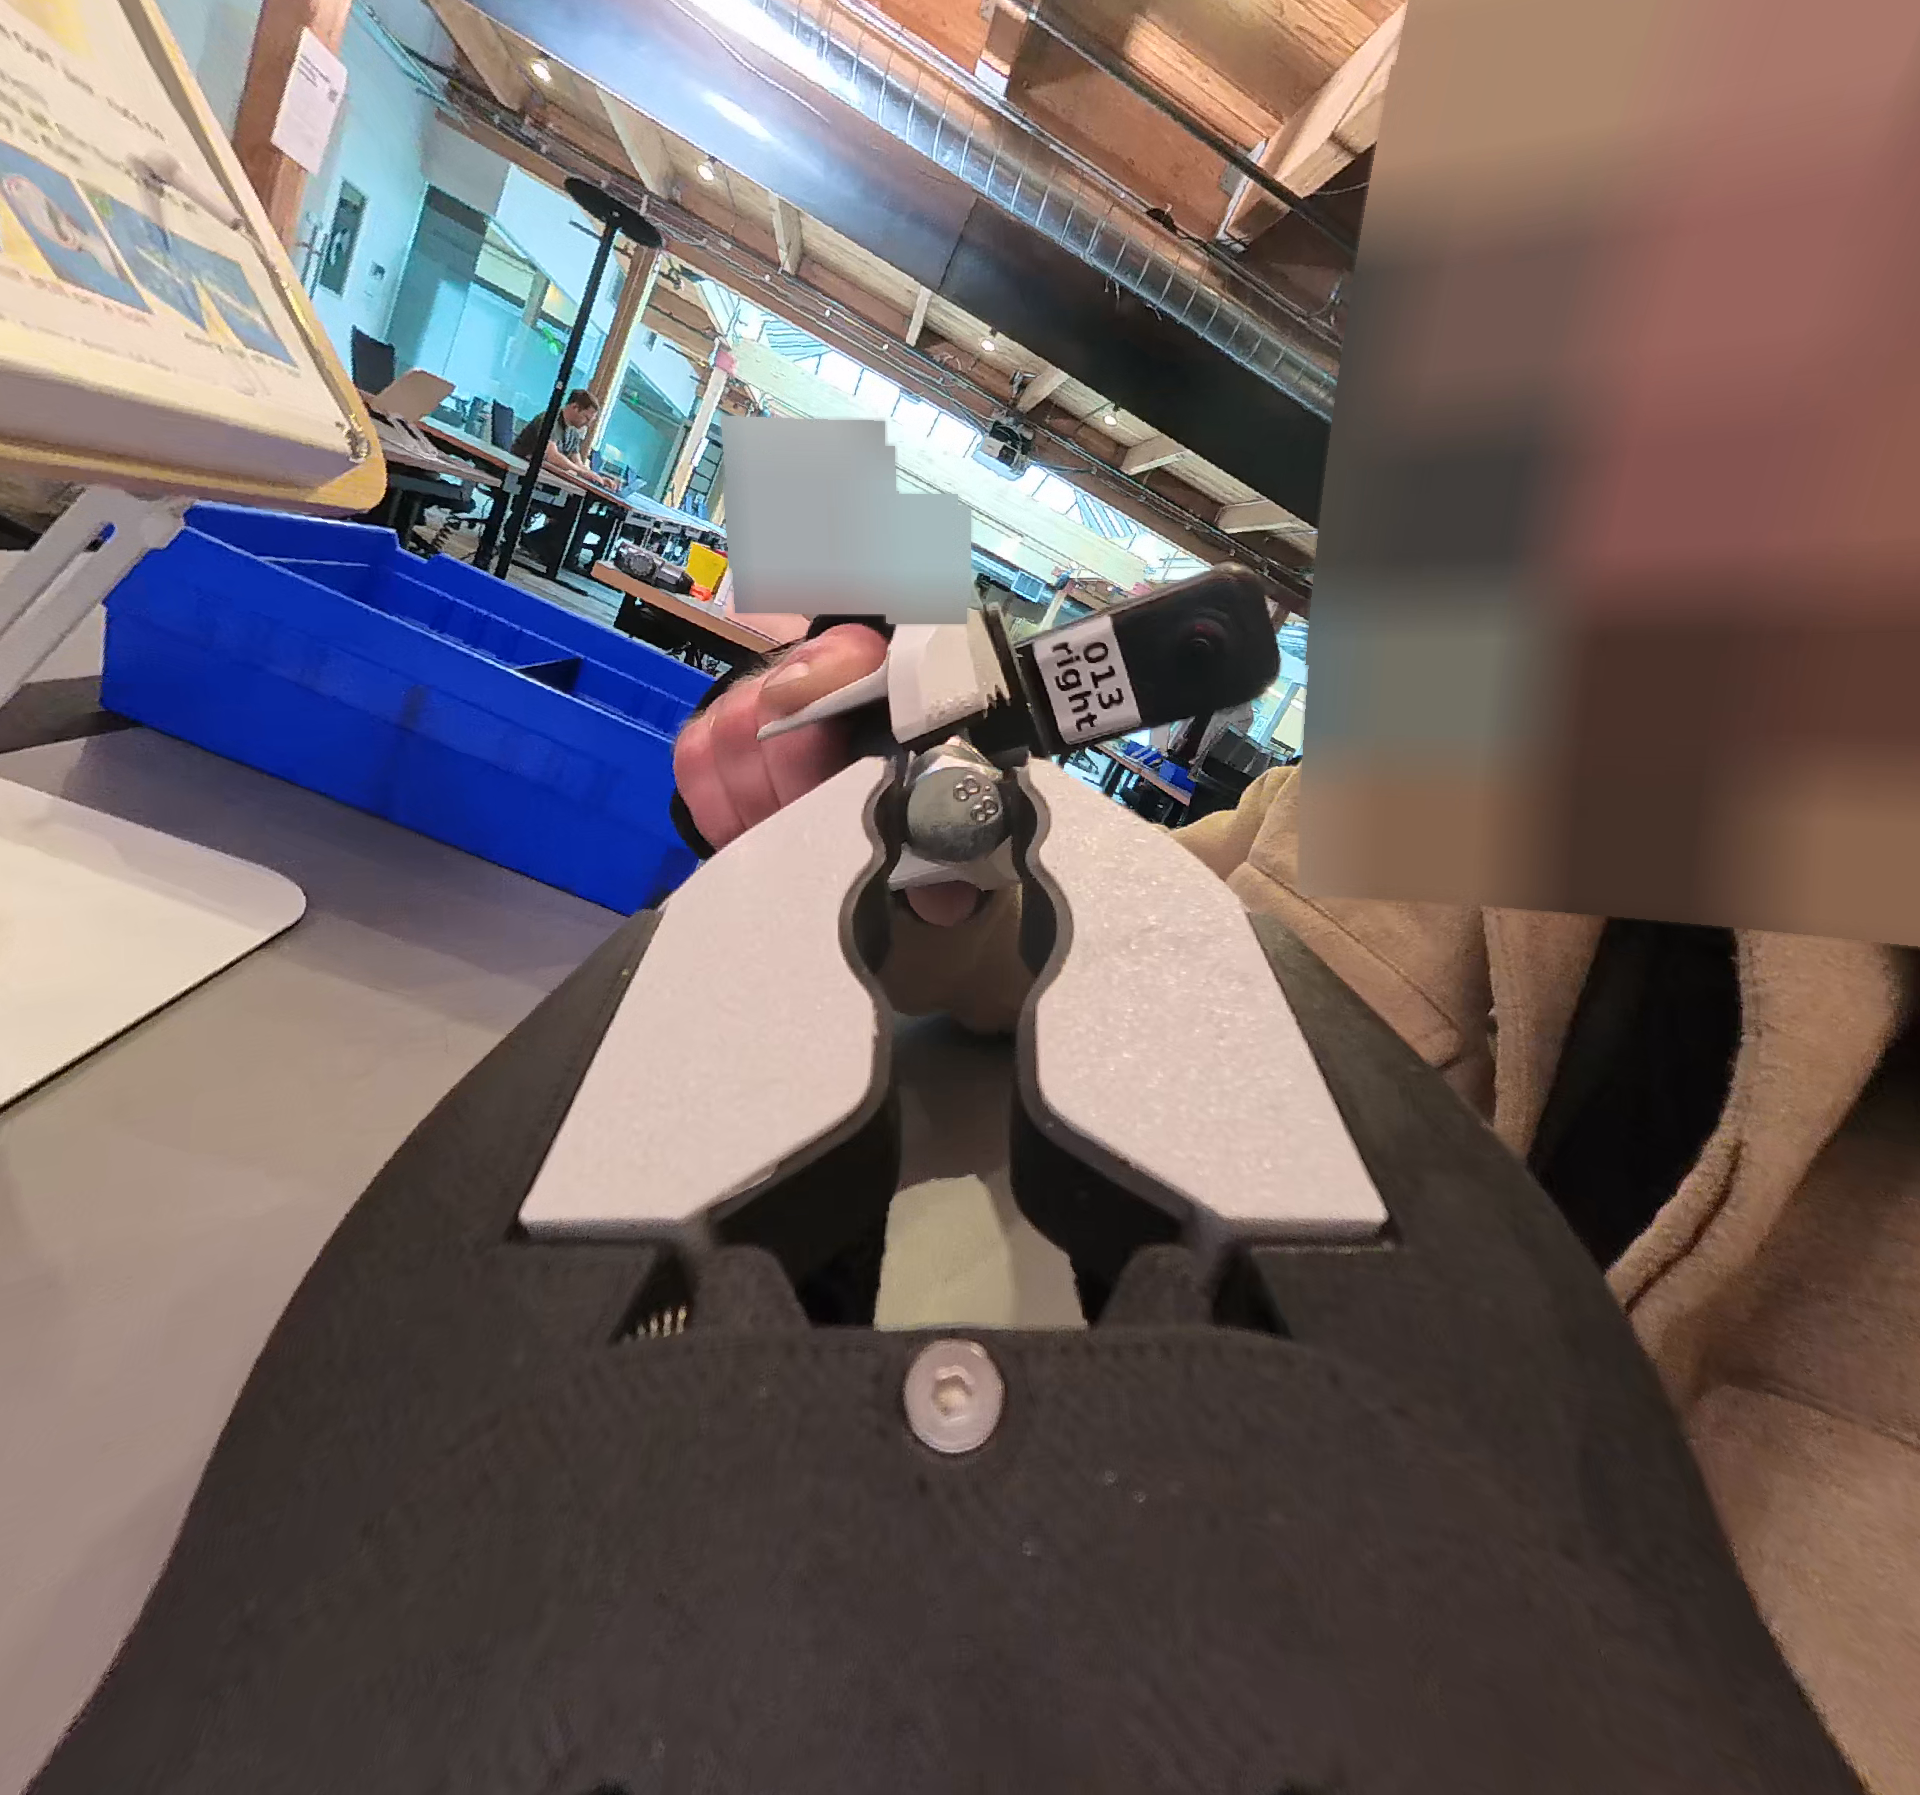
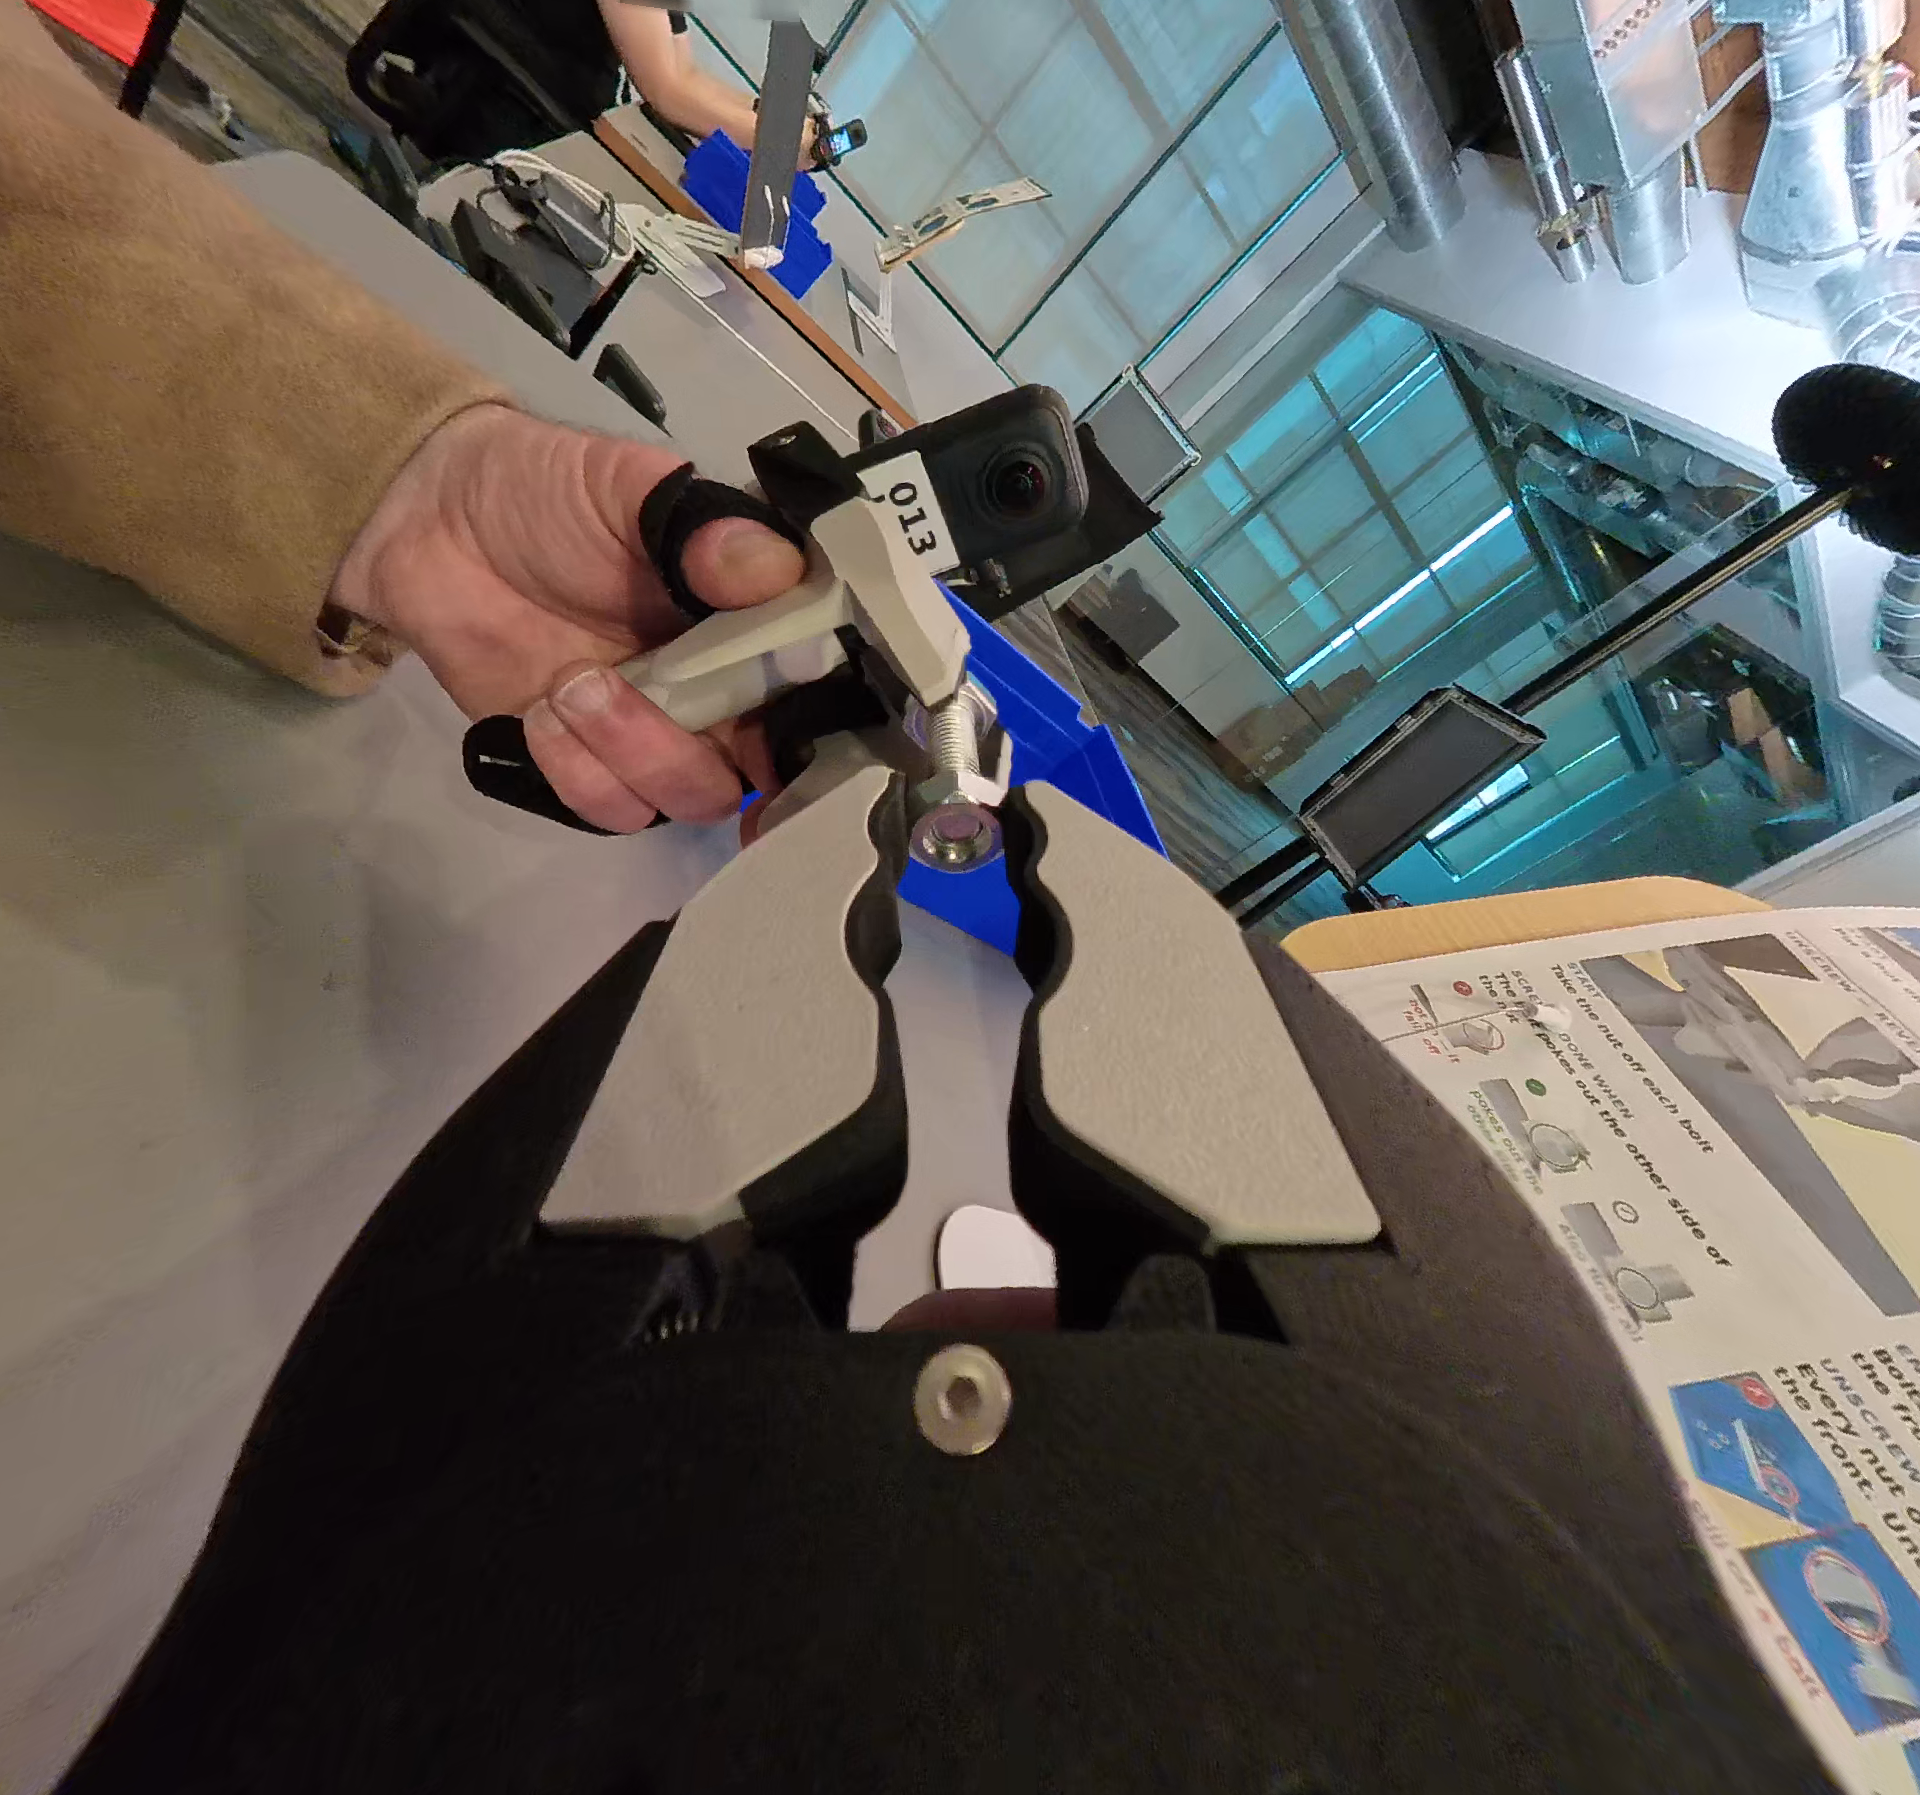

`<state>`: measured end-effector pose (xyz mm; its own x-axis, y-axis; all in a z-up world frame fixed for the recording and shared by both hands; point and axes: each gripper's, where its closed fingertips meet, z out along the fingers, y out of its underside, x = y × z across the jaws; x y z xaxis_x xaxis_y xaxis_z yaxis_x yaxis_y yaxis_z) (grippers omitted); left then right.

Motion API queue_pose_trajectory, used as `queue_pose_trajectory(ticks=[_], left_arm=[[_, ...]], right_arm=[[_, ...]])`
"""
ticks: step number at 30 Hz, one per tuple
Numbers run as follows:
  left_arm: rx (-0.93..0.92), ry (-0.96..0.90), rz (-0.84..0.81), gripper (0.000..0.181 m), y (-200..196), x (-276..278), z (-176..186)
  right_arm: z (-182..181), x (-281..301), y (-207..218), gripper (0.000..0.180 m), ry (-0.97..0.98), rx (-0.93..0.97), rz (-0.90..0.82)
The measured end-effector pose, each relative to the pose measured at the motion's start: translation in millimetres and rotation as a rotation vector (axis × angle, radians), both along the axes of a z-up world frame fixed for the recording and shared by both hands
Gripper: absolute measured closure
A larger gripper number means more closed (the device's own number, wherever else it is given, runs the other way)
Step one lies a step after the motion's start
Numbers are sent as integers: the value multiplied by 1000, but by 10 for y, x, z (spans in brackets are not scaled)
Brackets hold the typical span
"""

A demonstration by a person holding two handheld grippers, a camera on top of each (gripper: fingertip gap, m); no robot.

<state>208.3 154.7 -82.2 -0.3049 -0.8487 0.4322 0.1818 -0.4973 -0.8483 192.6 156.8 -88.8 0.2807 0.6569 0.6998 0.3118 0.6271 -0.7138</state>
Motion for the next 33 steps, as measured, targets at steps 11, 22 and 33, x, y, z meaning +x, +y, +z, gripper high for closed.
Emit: queue_pose_trajectory(ticks=[11, 22, 33], left_arm=[[266, 126, 154, 140, 15, -14, -64], [685, 293, 326, 146, -12, -43, -145], [703, 314, 322, 163, -61, -59, -140]], right_arm=[[30, 15, 14, 162, 164, -360, 135], [-72, -2, -69, 162, 320, -887, 419], [-112, -24, -74, 162, 317, -907, 425]])
